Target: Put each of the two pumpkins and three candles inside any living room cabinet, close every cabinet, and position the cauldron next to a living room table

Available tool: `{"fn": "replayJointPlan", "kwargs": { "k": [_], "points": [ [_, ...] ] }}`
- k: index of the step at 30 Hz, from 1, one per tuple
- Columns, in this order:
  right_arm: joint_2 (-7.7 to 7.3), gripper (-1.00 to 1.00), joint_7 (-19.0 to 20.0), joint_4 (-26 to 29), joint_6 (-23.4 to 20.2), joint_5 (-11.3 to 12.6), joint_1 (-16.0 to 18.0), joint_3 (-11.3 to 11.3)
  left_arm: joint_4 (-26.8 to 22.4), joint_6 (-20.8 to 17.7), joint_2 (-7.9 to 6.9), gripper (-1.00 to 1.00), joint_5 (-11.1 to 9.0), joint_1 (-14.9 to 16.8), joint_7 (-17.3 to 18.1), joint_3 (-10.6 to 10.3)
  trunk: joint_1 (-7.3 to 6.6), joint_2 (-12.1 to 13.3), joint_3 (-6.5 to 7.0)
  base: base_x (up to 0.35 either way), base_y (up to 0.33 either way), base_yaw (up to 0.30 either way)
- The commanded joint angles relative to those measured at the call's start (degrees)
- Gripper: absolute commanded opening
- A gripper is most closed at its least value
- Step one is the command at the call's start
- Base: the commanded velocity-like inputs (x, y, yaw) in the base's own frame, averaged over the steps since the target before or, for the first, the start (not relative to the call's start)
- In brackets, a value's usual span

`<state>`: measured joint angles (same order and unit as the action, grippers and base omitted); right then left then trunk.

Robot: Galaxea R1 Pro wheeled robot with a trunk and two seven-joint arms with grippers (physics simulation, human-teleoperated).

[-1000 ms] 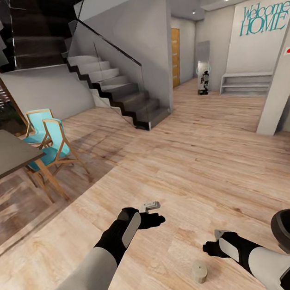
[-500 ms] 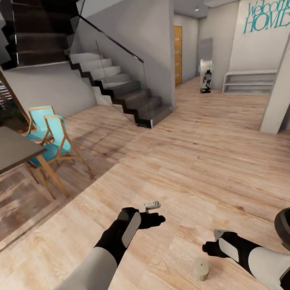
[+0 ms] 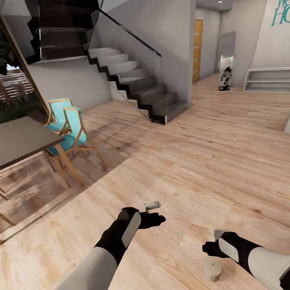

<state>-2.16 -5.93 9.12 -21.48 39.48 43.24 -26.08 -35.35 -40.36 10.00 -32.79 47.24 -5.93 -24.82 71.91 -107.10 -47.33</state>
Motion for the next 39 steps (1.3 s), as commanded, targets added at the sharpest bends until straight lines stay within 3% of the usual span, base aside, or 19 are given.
{"fn": "replayJointPlan", "kwargs": {
  "k": [1,39],
  "points": [
    [-0.05,1.00,-0.4,0.2,-0.3,0.6,0.0,-0.5,-0.1,-0.2,0.00,1.00,-0.6,0.0,-0.6,-0.1,0.22,-0.4,-0.25,0.000,0.000,0.104],
    [-0.04,1.00,-0.4,0.2,-0.1,0.6,0.0,-0.5,-0.9,-0.2,0.00,1.00,-0.6,0.0,-0.5,-0.1,8.56,-15.7,-6.90,0.000,0.000,-0.026]
  ]
}}
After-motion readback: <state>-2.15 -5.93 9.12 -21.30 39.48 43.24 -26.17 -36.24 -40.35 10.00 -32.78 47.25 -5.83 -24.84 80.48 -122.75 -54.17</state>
